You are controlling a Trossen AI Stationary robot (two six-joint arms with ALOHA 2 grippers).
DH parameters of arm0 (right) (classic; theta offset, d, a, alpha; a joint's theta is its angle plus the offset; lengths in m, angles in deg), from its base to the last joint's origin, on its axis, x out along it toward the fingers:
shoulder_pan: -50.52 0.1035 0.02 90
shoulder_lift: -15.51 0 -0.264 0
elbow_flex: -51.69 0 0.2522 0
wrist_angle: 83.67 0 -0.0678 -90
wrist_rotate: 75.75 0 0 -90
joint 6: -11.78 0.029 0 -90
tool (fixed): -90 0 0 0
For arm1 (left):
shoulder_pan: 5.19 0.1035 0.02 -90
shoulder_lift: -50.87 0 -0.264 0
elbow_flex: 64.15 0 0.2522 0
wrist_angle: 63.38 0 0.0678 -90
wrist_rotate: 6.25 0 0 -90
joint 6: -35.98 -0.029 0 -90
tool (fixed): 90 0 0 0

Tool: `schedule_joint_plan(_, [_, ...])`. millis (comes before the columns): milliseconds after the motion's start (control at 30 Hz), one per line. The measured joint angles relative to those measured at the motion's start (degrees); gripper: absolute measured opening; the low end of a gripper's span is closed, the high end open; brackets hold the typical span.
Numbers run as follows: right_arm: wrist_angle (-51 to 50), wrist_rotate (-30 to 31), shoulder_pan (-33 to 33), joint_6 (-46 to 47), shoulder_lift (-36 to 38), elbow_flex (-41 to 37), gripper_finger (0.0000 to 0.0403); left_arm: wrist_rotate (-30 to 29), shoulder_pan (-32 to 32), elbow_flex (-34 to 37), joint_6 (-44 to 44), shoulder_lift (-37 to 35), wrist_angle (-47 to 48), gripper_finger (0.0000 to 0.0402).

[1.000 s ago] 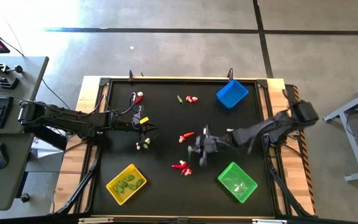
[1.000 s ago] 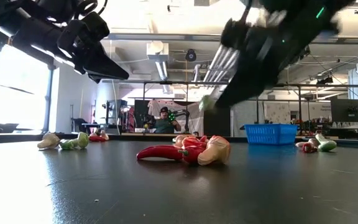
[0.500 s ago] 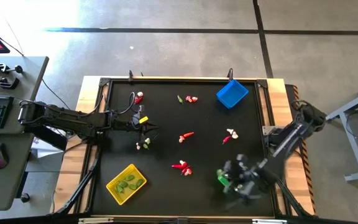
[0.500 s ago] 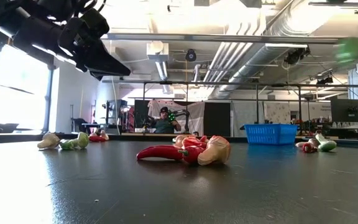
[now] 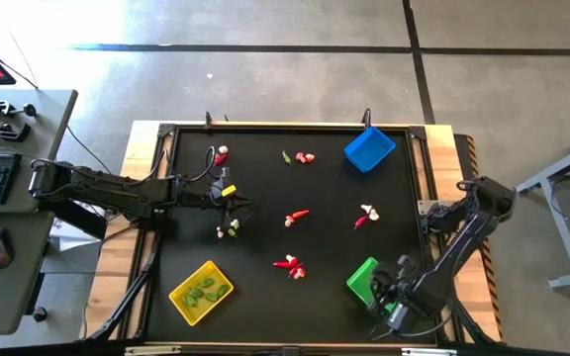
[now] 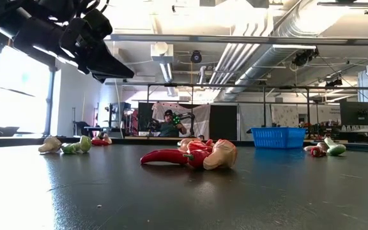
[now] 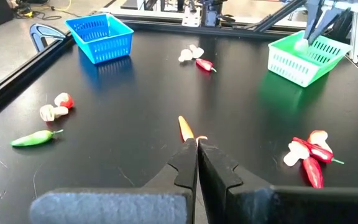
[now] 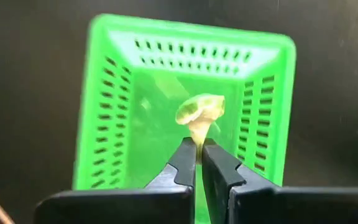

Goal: Sort produce into baskets
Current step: Put the green broccoli into the green bin

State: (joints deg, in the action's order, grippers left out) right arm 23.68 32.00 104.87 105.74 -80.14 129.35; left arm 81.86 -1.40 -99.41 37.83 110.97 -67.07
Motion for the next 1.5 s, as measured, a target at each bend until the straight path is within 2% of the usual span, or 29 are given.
schedule_joint_plan(167, [2.2,-4.1,-2.4,-4.1,-2.4,0.0,0.0,0.0,0.0,0.0,0.0,0.0,0.0,0.0])
schedule_joint_plan(367, [2.8,-4.9,-5.3,-7.8,-2.6,0.0,0.0008,0.0,0.0,0.0,0.0,0.0,0.0,0.0])
schedule_joint_plan(700, [0.3,-10.2,-8.1,-11.4,-2.6,0.3,0.0111,0.8,0.0,0.0,0.0,0.0,0.0,0.0])
schedule_joint_plan(833, [-0.8,-11.1,-9.5,-13.2,-2.0,3.8,0.0128,0.8,0.0,0.0,0.0,0.0,0.0,0.0])
schedule_joint_plan(967, [-5.4,-2.9,-10.6,-17.1,0.5,7.9,0.0111,0.8,0.0,0.0,0.0,0.0,0.0,0.0])
schedule_joint_plan(1133, [-13.4,2.8,-13.7,-17.7,4.7,7.8,0.0052,0.8,0.0,0.0,0.0,0.0,0.0,0.0])
schedule_joint_plan(1200, [-13.7,3.0,-16.2,-18.2,6.6,5.7,0.002,0.8,0.0,0.0,0.0,0.0,-0.1,0.0])
schedule_joint_plan(1267, [-13.1,2.8,-19.1,-19.3,8.4,2.8,0.0006,0.8,0.0,0.0,0.0,0.0,-0.1,0.0])
schedule_joint_plan(1433, [-8.5,-3.7,-28.1,-22.3,13.0,-6.1,0.0015,0.8,0.0,0.0,0.0,0.0,-0.1,0.0])
schedule_joint_plan(1500, [-6.4,-4.5,-31.5,-24.3,14.2,-9.9,0.0014,0.8,0.0,0.0,0.0,0.0,-0.1,0.0])
